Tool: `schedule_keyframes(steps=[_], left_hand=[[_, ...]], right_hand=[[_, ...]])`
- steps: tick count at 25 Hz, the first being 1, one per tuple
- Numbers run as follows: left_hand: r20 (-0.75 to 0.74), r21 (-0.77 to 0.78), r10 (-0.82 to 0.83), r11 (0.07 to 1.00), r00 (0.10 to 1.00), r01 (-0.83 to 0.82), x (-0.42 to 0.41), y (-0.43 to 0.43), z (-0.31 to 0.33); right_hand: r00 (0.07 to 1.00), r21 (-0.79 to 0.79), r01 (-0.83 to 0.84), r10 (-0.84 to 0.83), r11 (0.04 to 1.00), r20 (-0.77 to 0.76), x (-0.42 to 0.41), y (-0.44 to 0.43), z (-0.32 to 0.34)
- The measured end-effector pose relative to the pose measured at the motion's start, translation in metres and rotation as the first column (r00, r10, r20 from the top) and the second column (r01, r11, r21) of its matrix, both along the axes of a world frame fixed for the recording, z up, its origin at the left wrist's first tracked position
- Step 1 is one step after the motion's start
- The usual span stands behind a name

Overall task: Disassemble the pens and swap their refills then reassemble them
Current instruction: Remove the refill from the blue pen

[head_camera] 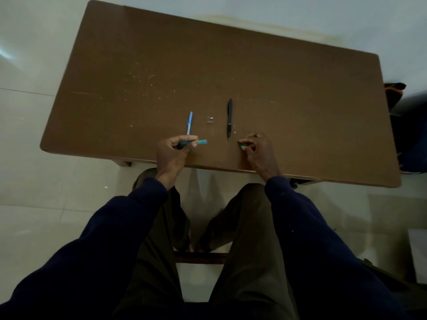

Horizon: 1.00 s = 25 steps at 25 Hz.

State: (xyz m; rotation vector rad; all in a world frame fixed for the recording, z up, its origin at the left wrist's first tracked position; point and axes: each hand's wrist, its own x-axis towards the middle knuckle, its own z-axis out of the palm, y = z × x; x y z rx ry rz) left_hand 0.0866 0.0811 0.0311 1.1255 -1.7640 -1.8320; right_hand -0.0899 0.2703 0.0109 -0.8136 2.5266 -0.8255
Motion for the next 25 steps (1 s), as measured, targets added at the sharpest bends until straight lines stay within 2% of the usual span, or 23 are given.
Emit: schedule_keyframes(steps=[4, 6, 11, 15, 20, 25], left_hand=[[-0.003, 0.001, -0.015, 1.000, 1.000, 0.015, 0.000, 0.002, -0.001], [-0.006, 0.004, -0.016, 1.000, 1.000, 0.016, 0.001, 0.004, 0.000], [-0.052, 0.032, -0.010, 0.999, 0.999, 0.011, 0.004, 0.008, -0.001], [-0.065, 0.051, -0.025, 0.998, 0.998, 0.029, 0.004, 0.010, -0.001], [-0.104, 0.081, -0.039, 0.996, 0.994, 0.048, 0.006, 0.009, 0.005], [-0.122, 0.097, -0.011, 0.995, 0.993, 0.023, 0.006, 0.007, 0.013]], right_hand=[[0.998, -0.006, 0.058, -0.058, 0.998, -0.019, 0.002, 0.001, 0.000], [0.997, -0.032, 0.077, -0.076, 0.997, 0.020, 0.006, 0.001, 0.003], [0.953, -0.282, 0.186, -0.103, 0.941, 0.286, 0.027, -0.011, 0.018], [0.914, -0.435, 0.220, -0.028, 0.873, 0.406, 0.039, -0.023, 0.026], [0.908, -0.481, 0.177, 0.045, 0.859, 0.416, 0.046, -0.034, 0.032], [0.911, -0.500, 0.179, 0.049, 0.848, 0.410, 0.050, -0.040, 0.040]])
